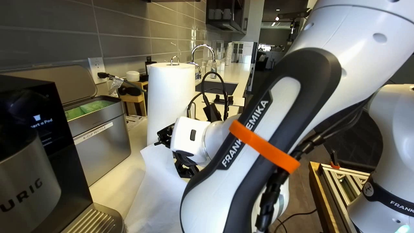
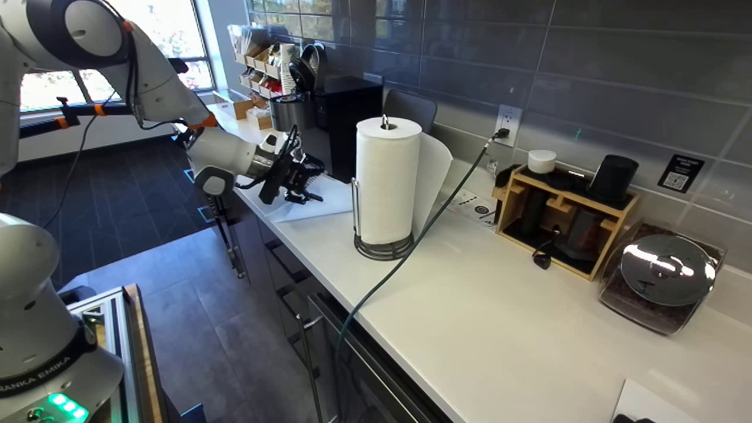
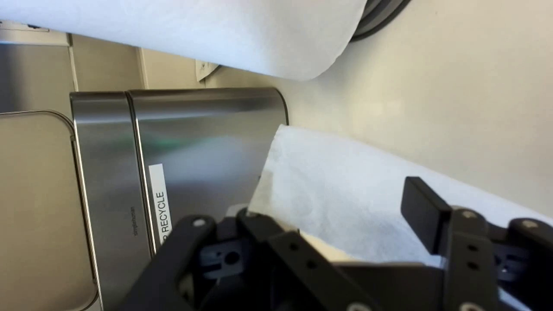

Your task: Move the paper towel to the left, then move the roll and holder to the right

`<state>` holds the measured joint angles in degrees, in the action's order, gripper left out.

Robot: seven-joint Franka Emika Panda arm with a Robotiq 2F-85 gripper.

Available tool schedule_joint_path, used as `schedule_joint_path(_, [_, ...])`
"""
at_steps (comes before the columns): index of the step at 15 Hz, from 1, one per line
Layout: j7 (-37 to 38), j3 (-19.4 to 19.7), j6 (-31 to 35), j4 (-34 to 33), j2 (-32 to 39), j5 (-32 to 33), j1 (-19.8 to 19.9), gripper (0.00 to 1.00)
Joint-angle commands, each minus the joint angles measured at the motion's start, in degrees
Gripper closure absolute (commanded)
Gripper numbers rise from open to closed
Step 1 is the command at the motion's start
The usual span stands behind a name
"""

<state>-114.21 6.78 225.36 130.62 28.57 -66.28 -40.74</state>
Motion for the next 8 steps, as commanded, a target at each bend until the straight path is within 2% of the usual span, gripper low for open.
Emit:
schedule_joint_path(1, [-14.25,0.57,-6.69,2.19,-8.15,-9.2,-0.87,0.0])
schedule_joint_path(8, [-31.38,0.74,-9.92,0.79,-16.92,-21.7,0.11,0.0])
